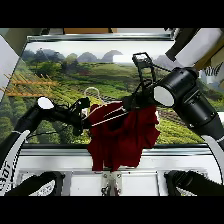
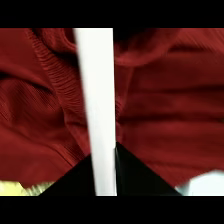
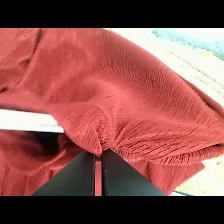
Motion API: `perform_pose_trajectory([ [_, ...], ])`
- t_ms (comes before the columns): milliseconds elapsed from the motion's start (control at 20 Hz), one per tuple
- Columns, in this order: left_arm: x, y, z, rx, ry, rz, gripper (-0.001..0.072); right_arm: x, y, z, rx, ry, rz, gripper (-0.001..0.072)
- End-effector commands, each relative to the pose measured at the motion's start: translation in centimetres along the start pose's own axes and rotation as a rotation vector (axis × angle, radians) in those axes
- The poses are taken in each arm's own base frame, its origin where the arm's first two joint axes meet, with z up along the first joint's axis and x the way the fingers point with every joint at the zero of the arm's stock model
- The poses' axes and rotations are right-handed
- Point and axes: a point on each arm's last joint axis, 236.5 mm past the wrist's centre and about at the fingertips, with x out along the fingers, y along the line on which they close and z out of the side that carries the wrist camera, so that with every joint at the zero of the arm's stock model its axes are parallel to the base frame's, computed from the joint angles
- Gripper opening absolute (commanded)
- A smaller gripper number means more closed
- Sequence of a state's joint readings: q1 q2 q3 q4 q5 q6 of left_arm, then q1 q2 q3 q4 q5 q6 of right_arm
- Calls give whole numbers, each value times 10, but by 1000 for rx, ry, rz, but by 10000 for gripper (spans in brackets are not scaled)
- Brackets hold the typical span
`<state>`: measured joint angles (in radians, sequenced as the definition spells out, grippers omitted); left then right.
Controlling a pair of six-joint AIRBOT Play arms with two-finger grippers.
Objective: Fold the clothes and pants, and hang the long-sleeved shirts on hangers.
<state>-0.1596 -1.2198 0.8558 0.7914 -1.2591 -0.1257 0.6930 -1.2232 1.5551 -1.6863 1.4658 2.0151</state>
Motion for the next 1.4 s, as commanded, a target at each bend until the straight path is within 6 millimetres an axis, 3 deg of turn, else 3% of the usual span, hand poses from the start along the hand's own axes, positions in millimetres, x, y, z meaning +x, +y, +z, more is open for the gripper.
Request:
perform_pose_trajectory([
  [0, 16, 10, 11, 28, -34, -8, 20, -11, 8, -5, -35, 20, 26, 22],
  [200, 31, 7, 22, 79, -13, -31, 21, -13, 32, -8, -85, 0, 66, 22],
  [600, 32, 5, 24, 85, -12, -33, 21, -13, 85, -7, -157, -57, 183, 22],
  [1200, 32, 3, 24, 85, -11, -44, 21, -18, 99, -15, -222, -39, 246, 37],
  [1250, 32, 3, 24, 85, -11, -45, 21, -20, 99, -15, -218, -39, 256, 99],
  [1300, 32, 3, 24, 85, -10, -45, 21, -20, 98, -14, -212, -39, 257, 349],
  [1350, 32, 3, 24, 85, -10, -45, 21, -20, 97, -14, -207, -37, 259, 537],
])
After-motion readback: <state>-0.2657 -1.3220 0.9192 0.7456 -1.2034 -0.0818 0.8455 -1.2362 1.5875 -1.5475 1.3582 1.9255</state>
